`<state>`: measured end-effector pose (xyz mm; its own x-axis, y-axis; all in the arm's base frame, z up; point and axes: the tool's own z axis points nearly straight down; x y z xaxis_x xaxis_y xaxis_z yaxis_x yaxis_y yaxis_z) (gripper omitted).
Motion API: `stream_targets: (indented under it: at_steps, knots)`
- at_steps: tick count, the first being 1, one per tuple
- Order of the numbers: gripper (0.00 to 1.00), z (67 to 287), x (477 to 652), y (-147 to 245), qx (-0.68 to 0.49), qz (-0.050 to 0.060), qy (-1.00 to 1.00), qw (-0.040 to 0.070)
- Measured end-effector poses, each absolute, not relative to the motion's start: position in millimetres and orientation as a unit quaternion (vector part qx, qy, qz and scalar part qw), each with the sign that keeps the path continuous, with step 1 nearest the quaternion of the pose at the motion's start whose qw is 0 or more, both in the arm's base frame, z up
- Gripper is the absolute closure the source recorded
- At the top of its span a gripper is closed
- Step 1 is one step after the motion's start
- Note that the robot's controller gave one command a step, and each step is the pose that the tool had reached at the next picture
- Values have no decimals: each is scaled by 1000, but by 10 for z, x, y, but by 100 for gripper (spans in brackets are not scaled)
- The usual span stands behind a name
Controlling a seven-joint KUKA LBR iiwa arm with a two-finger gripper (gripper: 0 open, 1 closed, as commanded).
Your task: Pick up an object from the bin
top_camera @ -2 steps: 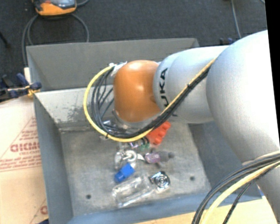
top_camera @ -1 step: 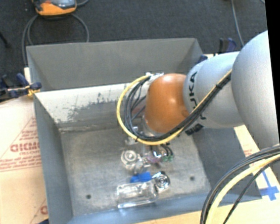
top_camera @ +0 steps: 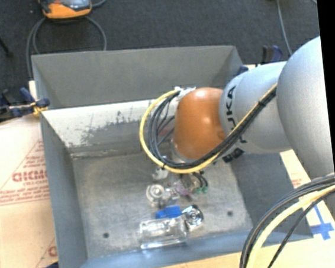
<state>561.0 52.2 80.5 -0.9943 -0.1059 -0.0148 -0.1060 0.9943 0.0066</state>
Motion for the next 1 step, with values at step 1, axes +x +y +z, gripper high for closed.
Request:
stream_targets:
  at_steps: [1]
  knots:
    - [100,1894,5575,494,-48,0,999,6]
